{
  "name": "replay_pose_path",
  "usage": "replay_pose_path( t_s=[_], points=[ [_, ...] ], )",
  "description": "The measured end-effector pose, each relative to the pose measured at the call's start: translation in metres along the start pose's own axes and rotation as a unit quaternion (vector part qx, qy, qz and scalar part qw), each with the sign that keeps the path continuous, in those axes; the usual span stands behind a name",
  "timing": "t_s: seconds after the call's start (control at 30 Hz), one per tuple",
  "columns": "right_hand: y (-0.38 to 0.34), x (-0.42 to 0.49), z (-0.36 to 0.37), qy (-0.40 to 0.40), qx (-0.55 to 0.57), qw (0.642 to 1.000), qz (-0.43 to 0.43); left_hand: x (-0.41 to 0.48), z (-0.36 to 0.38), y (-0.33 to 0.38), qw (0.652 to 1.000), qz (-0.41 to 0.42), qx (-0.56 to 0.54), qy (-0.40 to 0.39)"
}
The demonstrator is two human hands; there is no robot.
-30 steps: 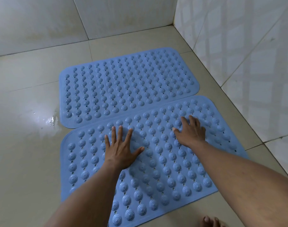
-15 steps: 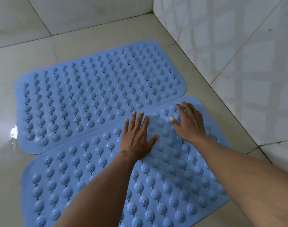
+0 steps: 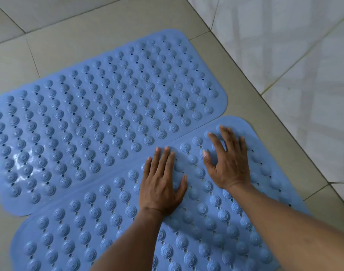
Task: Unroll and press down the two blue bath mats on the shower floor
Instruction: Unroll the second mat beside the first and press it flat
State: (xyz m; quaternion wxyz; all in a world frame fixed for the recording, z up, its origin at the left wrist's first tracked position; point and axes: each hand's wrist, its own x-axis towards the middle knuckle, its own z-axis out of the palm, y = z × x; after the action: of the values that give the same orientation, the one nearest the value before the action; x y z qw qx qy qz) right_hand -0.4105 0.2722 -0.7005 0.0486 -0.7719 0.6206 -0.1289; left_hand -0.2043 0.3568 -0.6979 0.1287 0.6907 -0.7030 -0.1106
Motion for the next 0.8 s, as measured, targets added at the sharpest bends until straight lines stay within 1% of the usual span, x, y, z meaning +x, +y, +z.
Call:
replay_pose_path(
  t_s=[0.2,0.4,0.57,0.7,0.8],
  points=[
    [0.002,0.001,0.004,0.018,-0.004,1.000,-0.006,0.001,0.003,-0.004,0.999,0.021,0.027,-0.004],
    [0.003,0.001,0.003,-0.009,0.000,1.000,-0.003,0.004,-0.001,-0.002,0.999,0.019,0.041,-0.027],
    [-0.003,-0.002,0.000,-0.068,-0.018,0.997,0.010,-0.004,-0.010,0.002,0.992,-0.009,0.045,-0.113],
    [-0.024,-0.016,0.001,-0.099,-0.035,0.992,0.068,-0.038,-0.023,-0.011,0.991,0.002,0.049,-0.122],
    [-0.065,-0.049,0.003,-0.100,-0.012,0.993,0.066,-0.097,-0.036,-0.051,0.991,-0.021,0.072,-0.108]
  ],
)
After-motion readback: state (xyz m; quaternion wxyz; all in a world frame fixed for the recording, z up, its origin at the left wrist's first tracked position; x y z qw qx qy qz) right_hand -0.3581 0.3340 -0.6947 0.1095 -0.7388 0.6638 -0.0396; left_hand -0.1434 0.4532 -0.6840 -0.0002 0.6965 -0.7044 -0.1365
